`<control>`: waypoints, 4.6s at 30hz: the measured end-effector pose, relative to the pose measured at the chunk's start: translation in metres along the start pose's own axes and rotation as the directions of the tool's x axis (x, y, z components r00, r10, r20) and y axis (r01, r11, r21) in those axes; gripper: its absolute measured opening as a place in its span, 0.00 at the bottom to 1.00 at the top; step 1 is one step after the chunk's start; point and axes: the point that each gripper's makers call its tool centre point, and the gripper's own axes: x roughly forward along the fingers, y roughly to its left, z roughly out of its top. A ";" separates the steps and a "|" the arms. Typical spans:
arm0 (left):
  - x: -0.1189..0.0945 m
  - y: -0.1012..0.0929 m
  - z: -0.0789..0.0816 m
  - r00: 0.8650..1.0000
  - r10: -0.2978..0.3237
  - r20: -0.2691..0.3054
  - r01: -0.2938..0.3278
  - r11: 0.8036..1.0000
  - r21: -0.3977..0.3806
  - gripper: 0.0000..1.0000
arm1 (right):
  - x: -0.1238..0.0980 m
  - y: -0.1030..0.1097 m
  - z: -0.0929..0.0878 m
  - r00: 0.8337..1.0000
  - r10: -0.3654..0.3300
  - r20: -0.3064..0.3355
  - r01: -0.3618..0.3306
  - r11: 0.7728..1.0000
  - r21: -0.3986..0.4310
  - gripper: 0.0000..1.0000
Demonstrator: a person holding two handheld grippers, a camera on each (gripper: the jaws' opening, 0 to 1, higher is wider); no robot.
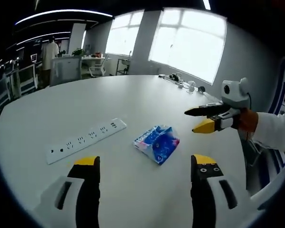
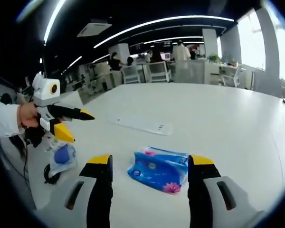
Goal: Arrange the tabletop items into an orderly group along one side of the table until the central work area is clear of visible clutter.
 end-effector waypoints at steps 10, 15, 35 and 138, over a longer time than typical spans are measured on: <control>-0.043 0.011 0.003 0.999 0.039 0.027 -0.039 0.999 0.003 0.81 | 0.000 0.033 0.016 0.999 0.040 0.014 -0.040 0.999 -0.033 0.63; -0.063 0.016 0.000 0.998 0.057 0.037 -0.057 0.998 -0.001 0.82 | 0.001 0.047 0.021 0.998 0.059 0.018 -0.058 0.997 -0.043 0.63; -0.136 0.032 -0.013 0.990 0.127 0.068 -0.126 0.992 -0.012 0.81 | 0.007 0.105 0.038 0.991 0.135 0.020 -0.133 0.986 -0.098 0.63; -0.320 0.074 -0.178 0.898 0.428 0.106 -0.373 0.866 -0.333 0.75 | 0.161 0.365 -0.037 0.495 0.741 -0.454 -0.856 0.507 -0.105 0.15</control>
